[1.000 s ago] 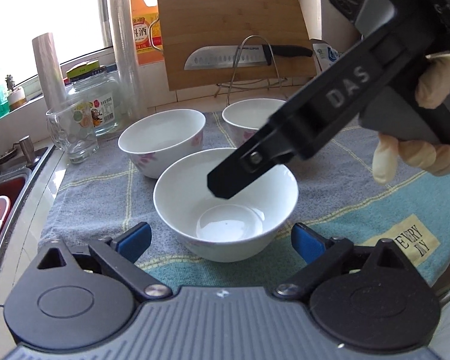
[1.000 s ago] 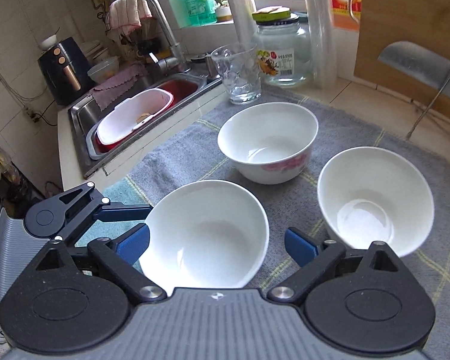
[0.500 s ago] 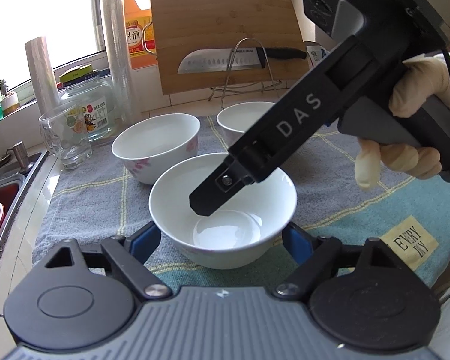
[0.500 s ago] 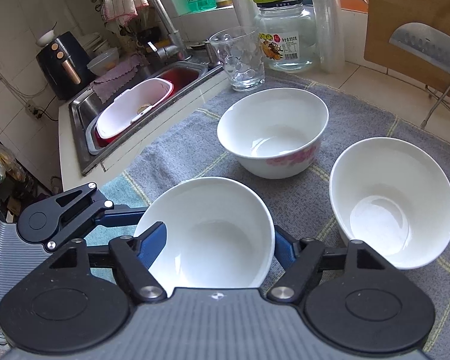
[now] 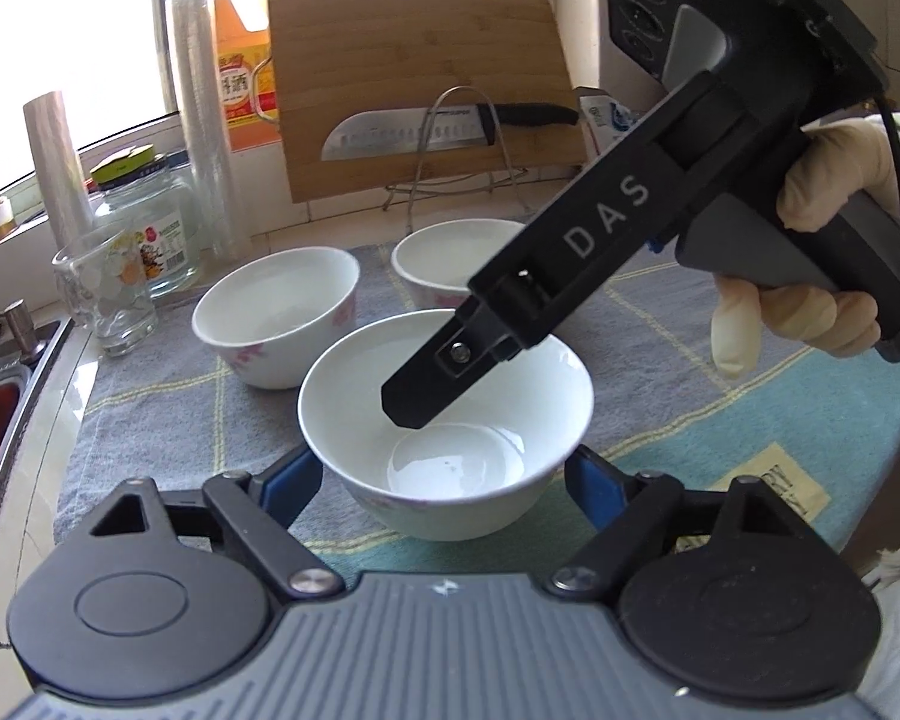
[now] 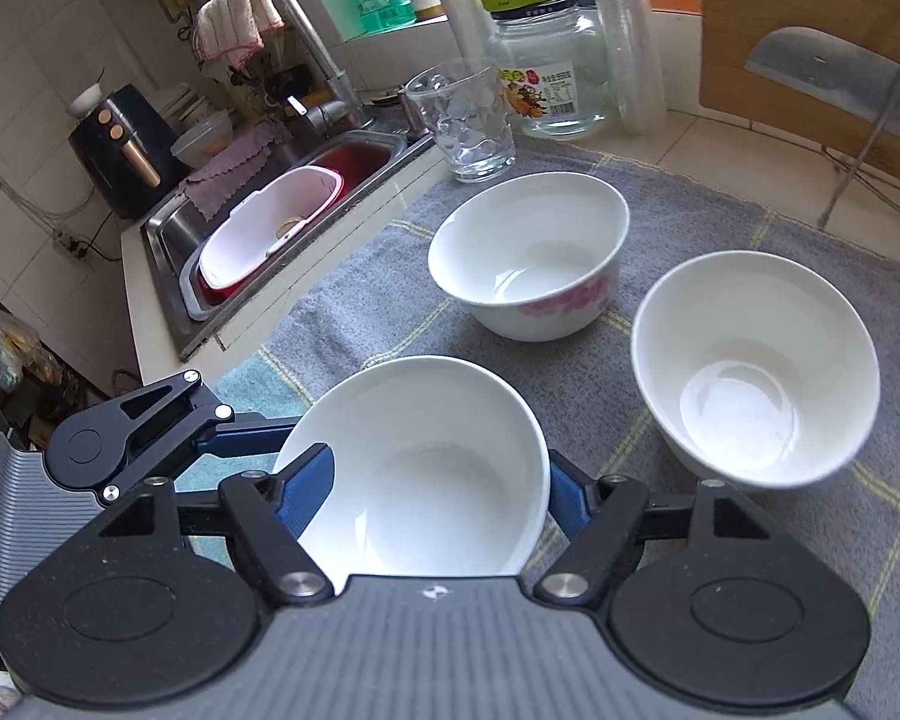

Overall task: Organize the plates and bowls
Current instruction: 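Lift the white bowl with the right tool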

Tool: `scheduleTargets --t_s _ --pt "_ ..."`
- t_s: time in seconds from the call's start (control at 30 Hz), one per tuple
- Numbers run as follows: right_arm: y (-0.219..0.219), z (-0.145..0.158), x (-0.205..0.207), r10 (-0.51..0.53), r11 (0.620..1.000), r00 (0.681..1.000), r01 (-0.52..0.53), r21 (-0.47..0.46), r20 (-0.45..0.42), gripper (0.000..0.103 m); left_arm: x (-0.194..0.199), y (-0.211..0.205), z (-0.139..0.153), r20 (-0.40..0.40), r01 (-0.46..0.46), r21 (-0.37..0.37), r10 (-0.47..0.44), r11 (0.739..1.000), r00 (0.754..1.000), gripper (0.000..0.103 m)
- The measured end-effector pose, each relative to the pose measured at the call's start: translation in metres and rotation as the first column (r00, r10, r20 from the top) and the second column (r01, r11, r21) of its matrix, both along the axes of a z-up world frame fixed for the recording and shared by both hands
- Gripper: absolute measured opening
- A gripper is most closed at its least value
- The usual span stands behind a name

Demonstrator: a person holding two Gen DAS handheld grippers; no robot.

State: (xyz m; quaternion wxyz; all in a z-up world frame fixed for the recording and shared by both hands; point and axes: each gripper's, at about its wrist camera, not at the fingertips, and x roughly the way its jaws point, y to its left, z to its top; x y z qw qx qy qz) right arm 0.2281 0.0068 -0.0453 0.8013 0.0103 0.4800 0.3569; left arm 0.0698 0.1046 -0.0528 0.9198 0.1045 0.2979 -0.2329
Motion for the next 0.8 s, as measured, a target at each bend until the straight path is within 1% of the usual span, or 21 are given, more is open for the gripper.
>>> scheduleTargets --t_s 0.2,0.33,0.6,0.8 --pt "-0.031 0.011 -0.014 -0.057 0.998 0.998 0.057 -0.013 0.015 0.079 -0.001 -0.019 0.008 -0.002 0.072 -0.015 -0.072 0.997 0.997 0.087" --pt "-0.054 0.014 -0.024 -0.110 0.993 0.994 0.111 -0.026 0.017 0.079 -0.001 -0.037 0.008 -0.003 0.136 -0.027 -0.136 0.990 0.991 0.087" --pt "-0.105 0.013 -0.044 -0.230 0.972 0.973 0.230 -0.051 0.013 0.079 0.006 -0.076 0.003 -0.017 0.270 -0.035 -0.271 0.962 0.962 0.087" --pt "-0.130 0.010 -0.054 -0.284 0.957 0.959 0.284 -0.057 0.005 0.079 0.010 -0.097 0.000 -0.034 0.329 -0.036 -0.330 0.944 0.943 0.087"
